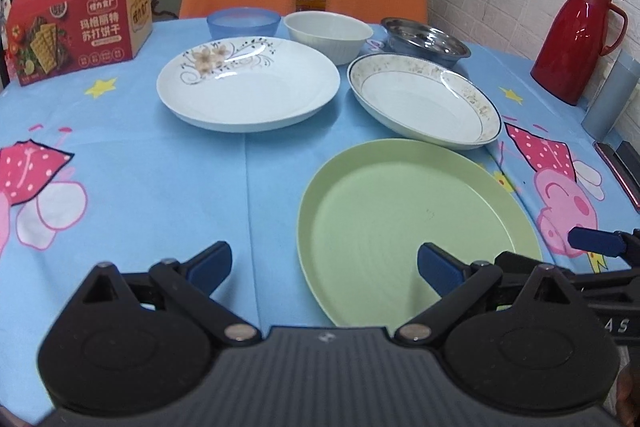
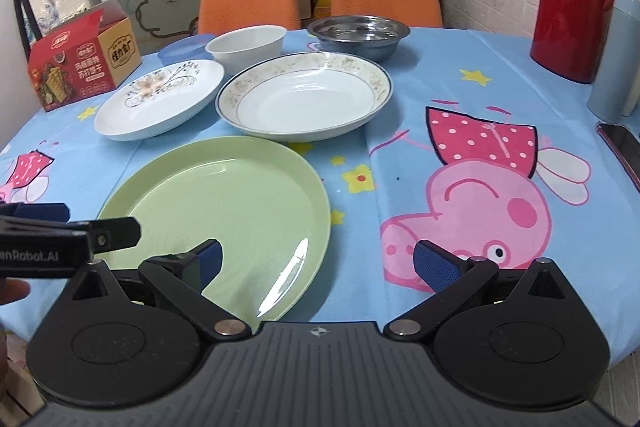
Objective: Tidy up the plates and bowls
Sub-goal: 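Close the left gripper on the rim of the light-green plate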
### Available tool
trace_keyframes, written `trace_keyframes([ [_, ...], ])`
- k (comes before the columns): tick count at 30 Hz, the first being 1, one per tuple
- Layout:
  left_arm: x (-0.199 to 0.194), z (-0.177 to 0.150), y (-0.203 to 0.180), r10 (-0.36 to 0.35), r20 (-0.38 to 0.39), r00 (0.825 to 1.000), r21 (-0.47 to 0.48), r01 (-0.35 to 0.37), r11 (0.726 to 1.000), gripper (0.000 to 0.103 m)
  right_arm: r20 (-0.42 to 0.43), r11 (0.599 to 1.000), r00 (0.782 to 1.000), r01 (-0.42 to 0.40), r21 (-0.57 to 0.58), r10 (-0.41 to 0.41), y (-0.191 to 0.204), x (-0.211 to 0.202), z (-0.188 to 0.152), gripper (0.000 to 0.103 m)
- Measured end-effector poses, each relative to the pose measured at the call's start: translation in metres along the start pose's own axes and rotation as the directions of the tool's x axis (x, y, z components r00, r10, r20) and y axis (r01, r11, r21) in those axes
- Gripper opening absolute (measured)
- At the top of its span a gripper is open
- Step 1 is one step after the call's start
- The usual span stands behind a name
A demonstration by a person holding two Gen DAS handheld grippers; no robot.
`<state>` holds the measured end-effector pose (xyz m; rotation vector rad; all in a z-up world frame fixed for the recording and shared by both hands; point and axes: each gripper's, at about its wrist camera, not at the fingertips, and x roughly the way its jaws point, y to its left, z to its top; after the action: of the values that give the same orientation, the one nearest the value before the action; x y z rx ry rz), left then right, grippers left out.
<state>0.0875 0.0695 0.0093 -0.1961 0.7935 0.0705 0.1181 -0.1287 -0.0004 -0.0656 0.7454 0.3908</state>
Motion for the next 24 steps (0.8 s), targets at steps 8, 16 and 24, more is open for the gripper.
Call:
trace_keyframes([
  [8, 0.014, 0.003, 0.003, 0.013, -0.041, 0.999, 0.007, -0.013, 1.0, 0.098, -0.013, 0.998, 1.0, -0.008, -0.056, 0.007, 0.003, 0.015, -0.013, 0.103],
  [16, 0.021, 0.008, 0.005, 0.006, -0.058, 0.998, 0.017, -0.005, 1.0, 0.098, 0.046, 0.999, 0.999, -0.025, -0.029, 0.026, -0.003, 0.01, -0.017, 0.103],
  [24, 0.031, 0.012, -0.009, -0.003, -0.064, 0.998, 0.078, 0.008, 0.997, 0.098, 0.079, 0.993, 0.99, -0.114, -0.016, 0.115, -0.004, 0.011, -0.009, 0.103],
])
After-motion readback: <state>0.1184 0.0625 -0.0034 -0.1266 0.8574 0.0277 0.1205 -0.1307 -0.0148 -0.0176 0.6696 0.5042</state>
